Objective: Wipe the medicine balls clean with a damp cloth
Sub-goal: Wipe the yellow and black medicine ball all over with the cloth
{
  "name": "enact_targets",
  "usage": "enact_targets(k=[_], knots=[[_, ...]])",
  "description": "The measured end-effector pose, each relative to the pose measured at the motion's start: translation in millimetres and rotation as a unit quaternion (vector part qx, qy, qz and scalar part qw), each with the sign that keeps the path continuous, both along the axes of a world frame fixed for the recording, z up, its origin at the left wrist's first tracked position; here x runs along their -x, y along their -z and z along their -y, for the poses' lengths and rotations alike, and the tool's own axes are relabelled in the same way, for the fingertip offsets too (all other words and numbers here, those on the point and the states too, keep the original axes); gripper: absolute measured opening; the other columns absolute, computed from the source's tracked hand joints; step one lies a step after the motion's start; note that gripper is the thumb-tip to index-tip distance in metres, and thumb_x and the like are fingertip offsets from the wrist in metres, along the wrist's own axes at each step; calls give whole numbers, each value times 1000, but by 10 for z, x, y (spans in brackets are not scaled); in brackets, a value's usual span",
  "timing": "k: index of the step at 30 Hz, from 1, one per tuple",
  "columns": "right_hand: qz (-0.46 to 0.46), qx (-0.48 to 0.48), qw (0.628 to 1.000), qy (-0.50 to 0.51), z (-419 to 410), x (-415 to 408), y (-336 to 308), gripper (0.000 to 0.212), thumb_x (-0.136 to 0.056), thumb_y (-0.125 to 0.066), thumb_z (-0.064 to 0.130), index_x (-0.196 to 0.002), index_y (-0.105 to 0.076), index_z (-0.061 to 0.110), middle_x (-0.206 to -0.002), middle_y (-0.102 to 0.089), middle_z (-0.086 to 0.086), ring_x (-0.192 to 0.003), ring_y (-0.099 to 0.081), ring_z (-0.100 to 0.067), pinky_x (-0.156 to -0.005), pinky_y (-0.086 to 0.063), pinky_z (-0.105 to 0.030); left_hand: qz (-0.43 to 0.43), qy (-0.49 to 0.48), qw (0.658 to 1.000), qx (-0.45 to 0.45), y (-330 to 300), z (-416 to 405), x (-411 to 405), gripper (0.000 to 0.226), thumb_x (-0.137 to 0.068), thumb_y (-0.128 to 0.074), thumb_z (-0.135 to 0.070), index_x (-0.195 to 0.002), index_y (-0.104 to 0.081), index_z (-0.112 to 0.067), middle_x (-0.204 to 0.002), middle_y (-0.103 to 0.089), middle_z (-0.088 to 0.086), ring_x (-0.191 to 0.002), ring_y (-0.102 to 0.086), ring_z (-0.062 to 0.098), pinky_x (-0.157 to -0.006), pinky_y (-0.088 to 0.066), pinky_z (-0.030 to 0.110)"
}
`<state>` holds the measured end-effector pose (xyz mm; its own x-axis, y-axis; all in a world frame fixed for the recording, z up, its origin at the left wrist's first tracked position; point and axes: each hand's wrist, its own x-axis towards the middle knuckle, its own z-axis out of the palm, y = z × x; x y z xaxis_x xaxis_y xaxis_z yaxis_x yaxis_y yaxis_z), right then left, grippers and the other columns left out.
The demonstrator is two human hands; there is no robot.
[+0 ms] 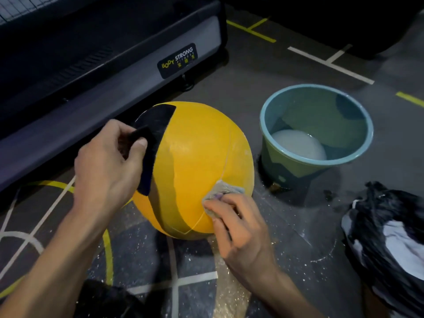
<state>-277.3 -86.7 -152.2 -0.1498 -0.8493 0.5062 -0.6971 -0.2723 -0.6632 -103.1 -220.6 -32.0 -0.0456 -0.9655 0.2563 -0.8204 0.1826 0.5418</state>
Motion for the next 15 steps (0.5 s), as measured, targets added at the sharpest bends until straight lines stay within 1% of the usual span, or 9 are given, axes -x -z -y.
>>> enact_targets(k=[1, 2, 5, 7, 9, 10, 12, 14, 15], knots=[[-12, 9, 1000, -3, 21, -36, -14, 34, -92, -67, 3, -122, -65, 20, -108, -60, -4, -96, -56, -20, -76, -51, -37, 15, 3, 1000, 5, 25, -20, 28, 15, -98, -63, -39, -106, -57, -28, -92, -62, -10, -81, -58, 17, -75, -46, 44], [-28, 18, 999, -6, 38, -77, -33, 36, -91, -68, 0, -121, -65, 19, -105, -61, -5, -92, -57, -22, -73, -51, -38, 35, 6, 999, 13, 54, -34, 50, 21, -98, -63, -43, -110, -56, -27, -100, -62, -5, -85, -59, 20, -75, -44, 42], [-82, 35, 996, -23, 78, -175, -88, 32, -89, -70, -1, -117, -69, 14, -101, -61, -6, -84, -57, -23, -67, -50, -40, 81, 6, 996, 19, 155, 17, 54, 47, -98, -59, -52, -137, -52, -28, -128, -55, 3, -110, -58, 28, -82, -41, 40], [-104, 39, 993, -35, 106, -197, -117, 28, -92, -68, 0, -117, -71, 12, -100, -62, -6, -83, -56, -24, -67, -48, -40, 78, 19, 997, -1, 214, 59, 22, 59, -98, -54, -63, -148, -49, -32, -135, -48, 3, -123, -51, 29, -88, -41, 41], [-114, 49, 992, -39, 149, -196, -135, 23, -97, -62, 4, -117, -72, 12, -98, -62, -7, -81, -57, -25, -67, -47, -41, 69, 25, 997, -27, 258, 73, 3, 72, -90, -48, -77, -149, -48, -36, -138, -42, 0, -132, -42, 26, -92, -40, 40], [-117, 52, 991, -40, 175, -195, -153, 22, -100, -59, 6, -117, -72, 11, -98, -63, -7, -81, -57, -25, -67, -47, -41, 65, 28, 997, -32, 280, 74, -1, 76, -87, -47, -79, -149, -48, -36, -139, -40, -1, -134, -38, 25, -94, -39, 39], [-130, 57, 988, -52, 230, -187, -227, 22, -102, -54, 7, -115, -73, 10, -98, -64, -7, -81, -58, -25, -68, -48, -40, 52, 32, 998, -33, 316, 69, -21, 76, -86, -53, -79, -148, -49, -36, -139, -39, -1, -136, -35, 25, -96, -36, 37], [-132, 59, 988, -60, 301, -154, -295, 20, -98, -58, 2, -108, -74, 7, -95, -65, -9, -80, -59, -25, -70, -49, -37, 42, 31, 998, -38, 340, 63, -76, 72, -87, -61, -74, -147, -50, -35, -139, -38, 0, -137, -33, 25, -96, -36, 37], [-117, 54, 990, -50, 375, -89, -300, 19, -93, -61, -1, -106, -74, 6, -95, -64, -10, -80, -59, -25, -69, -51, -36, 39, 31, 998, -43, 347, 54, -112, 71, -87, -62, -71, -147, -50, -36, -140, -38, 0, -139, -32, 24, -96, -36, 38]])
